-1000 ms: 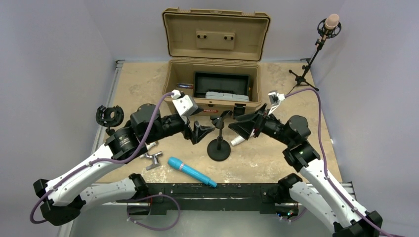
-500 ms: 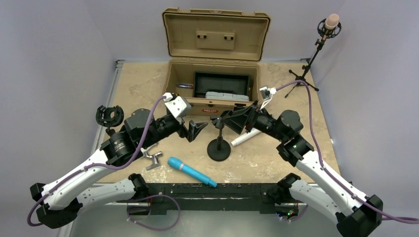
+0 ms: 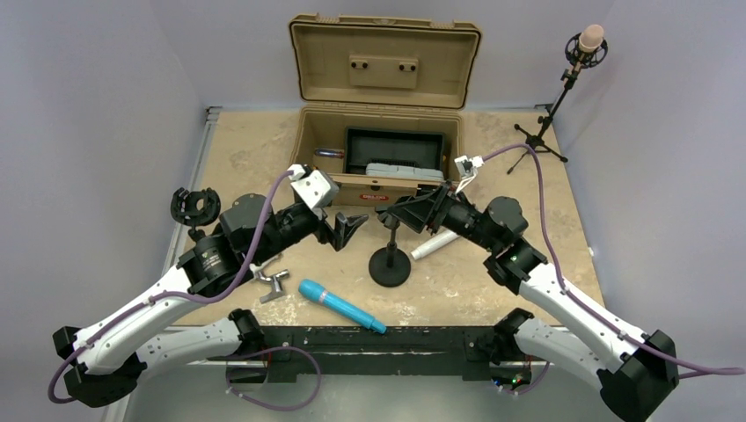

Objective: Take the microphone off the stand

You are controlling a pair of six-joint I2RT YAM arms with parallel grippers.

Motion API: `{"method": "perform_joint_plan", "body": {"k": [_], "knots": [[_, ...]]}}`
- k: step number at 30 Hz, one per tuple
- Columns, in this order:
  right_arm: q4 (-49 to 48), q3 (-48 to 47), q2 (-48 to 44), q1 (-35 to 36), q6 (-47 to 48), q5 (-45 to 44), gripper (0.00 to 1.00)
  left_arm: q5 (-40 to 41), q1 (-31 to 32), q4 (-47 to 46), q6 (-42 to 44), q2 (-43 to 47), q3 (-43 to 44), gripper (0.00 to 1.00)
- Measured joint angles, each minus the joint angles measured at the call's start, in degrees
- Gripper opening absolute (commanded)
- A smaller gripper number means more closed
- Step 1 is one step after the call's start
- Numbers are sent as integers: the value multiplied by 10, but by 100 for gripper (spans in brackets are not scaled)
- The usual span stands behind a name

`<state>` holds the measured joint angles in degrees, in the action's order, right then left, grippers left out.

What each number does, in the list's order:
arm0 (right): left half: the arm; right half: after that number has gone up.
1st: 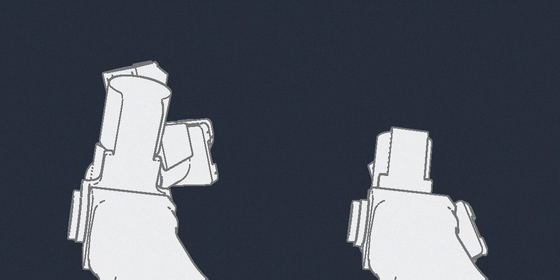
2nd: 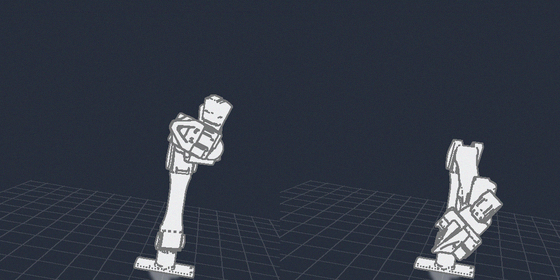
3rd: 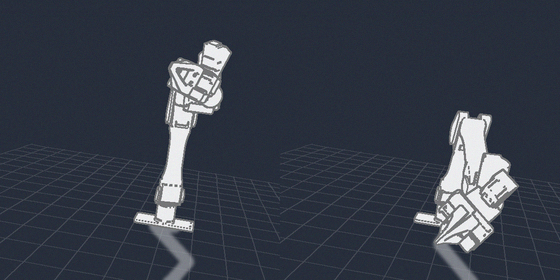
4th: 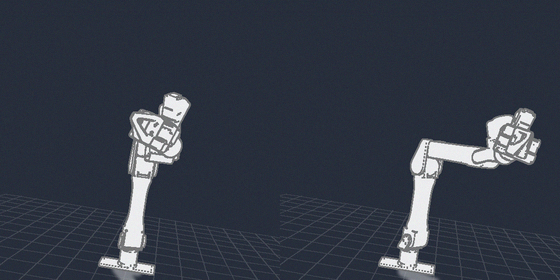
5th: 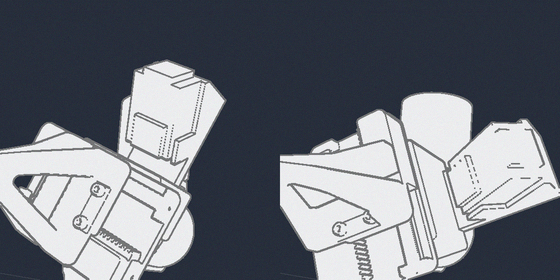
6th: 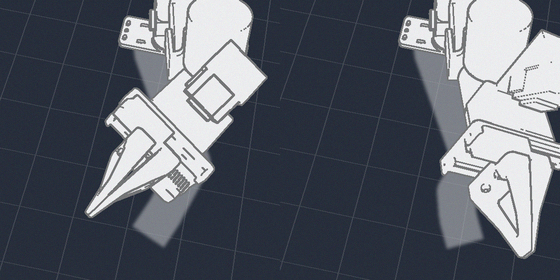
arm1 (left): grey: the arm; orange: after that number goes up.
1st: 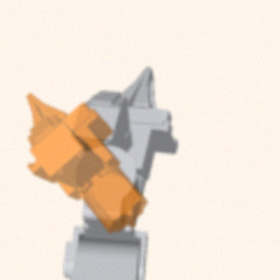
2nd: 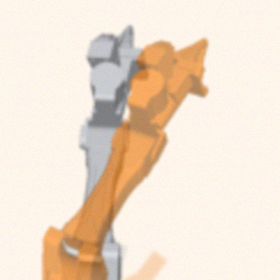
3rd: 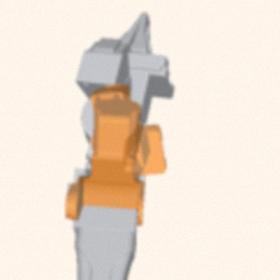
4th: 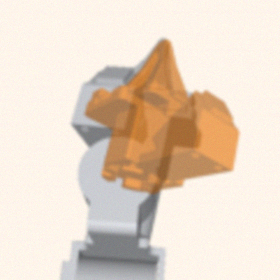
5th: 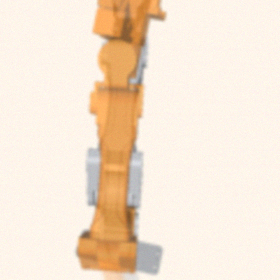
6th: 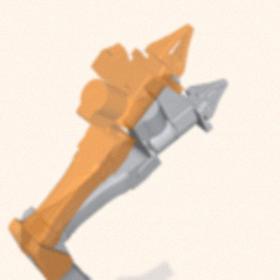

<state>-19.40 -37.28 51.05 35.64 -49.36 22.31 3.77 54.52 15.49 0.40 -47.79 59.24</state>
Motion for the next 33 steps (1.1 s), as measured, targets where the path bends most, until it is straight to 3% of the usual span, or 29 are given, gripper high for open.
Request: {"method": "perform_joint_plan", "body": {"k": [7,18,33], "knots": [[-78,69,-13,1,-33,-8,45,1,0,0,3,5,0,80],[-177,128,1,4,-53,-23,53,1,0,0,3,4,0,80],[-179,151,21,4,-50,-27,61,0,0,0,3,2,0,80]]}}
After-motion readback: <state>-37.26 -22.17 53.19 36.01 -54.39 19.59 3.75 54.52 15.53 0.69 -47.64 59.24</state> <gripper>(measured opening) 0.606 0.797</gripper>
